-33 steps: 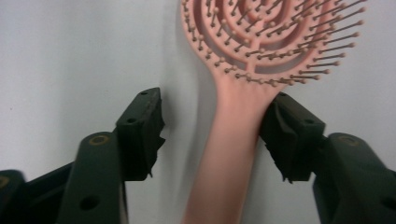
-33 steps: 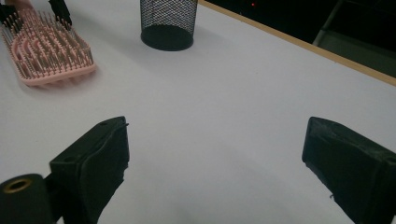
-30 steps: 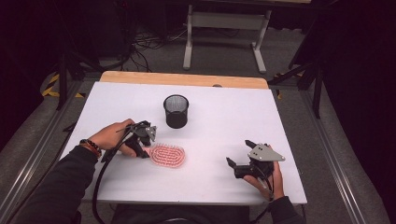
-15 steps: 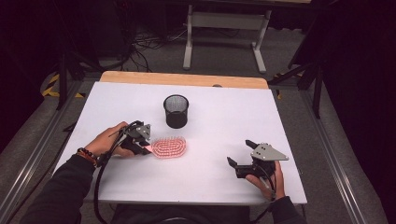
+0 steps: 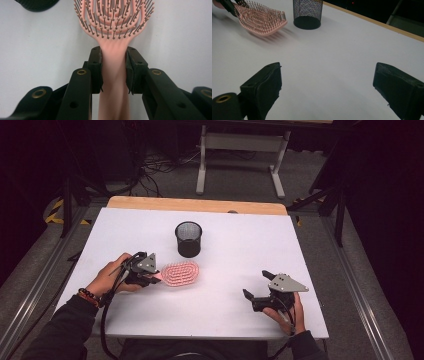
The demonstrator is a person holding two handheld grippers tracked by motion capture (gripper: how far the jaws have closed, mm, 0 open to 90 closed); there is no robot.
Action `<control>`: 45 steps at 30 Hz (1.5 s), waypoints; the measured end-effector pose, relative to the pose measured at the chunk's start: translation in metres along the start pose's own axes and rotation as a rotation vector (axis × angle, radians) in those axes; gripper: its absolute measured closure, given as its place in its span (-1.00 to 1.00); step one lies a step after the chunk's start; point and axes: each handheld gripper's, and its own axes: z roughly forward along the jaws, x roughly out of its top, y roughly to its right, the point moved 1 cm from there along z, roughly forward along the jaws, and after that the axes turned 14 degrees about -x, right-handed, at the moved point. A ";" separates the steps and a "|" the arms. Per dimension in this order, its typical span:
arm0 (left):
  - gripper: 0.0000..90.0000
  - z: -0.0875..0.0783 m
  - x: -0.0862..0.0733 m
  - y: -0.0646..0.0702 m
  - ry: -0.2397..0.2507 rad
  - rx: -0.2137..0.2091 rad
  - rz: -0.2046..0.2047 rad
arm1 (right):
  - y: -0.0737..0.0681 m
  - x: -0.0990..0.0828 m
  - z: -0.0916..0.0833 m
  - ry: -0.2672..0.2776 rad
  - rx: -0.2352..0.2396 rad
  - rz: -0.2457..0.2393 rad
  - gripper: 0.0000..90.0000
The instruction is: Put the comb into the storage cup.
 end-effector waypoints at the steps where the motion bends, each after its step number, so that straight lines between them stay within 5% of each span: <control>1: 0.55 0.000 0.000 0.002 0.005 0.017 0.003 | 0.000 0.000 0.000 0.001 0.001 0.001 -0.80; 9: 0.55 -0.008 -0.002 0.018 0.098 0.096 0.036 | 0.001 0.000 0.000 0.007 -0.005 0.012 -0.80; 23: 0.55 -0.024 -0.013 0.037 0.296 0.287 0.036 | 0.001 0.005 -0.002 0.039 -0.028 0.015 -0.81; 24: 0.55 -0.026 -0.015 0.039 0.339 0.316 0.038 | 0.002 0.007 -0.003 0.051 -0.016 0.044 -0.83; 31: 0.55 -0.029 -0.017 0.039 0.446 0.325 0.034 | 0.000 0.016 -0.001 0.059 0.003 0.039 -0.88; 33: 0.55 -0.031 -0.015 0.038 0.492 0.293 0.023 | 0.001 0.018 0.003 0.045 0.018 0.041 -0.90; 45: 0.55 -0.033 0.004 0.043 0.651 0.327 0.059 | -0.006 0.039 0.013 0.049 0.016 0.011 -0.90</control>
